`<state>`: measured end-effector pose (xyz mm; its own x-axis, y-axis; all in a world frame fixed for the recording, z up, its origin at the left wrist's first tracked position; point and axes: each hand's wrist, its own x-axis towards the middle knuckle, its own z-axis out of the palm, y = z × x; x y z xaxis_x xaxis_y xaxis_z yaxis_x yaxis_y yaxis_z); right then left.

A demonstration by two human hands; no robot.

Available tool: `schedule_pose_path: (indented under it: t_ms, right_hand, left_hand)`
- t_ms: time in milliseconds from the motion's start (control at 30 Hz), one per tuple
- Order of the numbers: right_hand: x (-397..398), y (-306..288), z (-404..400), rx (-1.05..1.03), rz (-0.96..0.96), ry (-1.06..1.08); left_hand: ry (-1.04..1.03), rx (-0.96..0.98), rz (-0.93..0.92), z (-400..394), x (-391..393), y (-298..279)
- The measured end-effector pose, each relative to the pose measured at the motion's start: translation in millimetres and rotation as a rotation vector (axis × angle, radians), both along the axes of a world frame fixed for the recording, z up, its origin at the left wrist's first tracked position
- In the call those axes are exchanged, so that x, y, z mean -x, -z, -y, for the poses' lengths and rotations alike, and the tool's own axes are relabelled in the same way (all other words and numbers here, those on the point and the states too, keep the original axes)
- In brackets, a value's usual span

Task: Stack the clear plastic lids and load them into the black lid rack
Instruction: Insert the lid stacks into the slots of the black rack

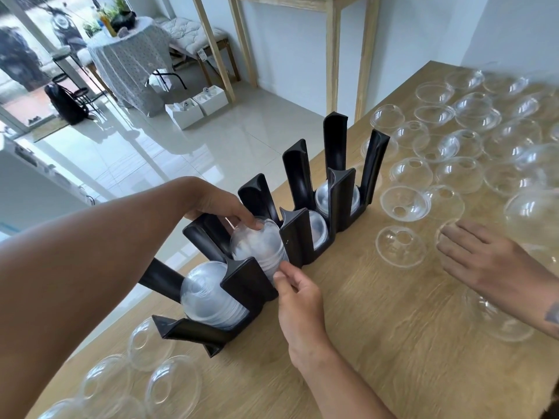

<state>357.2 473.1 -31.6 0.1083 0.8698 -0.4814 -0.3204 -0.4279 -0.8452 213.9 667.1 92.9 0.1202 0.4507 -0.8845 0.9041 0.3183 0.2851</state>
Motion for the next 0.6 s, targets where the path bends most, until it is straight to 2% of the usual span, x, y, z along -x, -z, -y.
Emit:
schedule_pose_path:
  t_ms: [267,600]
  right_hand:
    - [-3.5,3.6,1.7,0.039,-0.046,0.078]
    - [-4.2,8.1,2.2,0.046,-0.043,0.02]
  left_hand:
    - [-0.028,-0.007,0.049,2.0,-2.1,-3.3]
    - [-0.028,0.017,0.1,3.2,-3.9,-8.1]
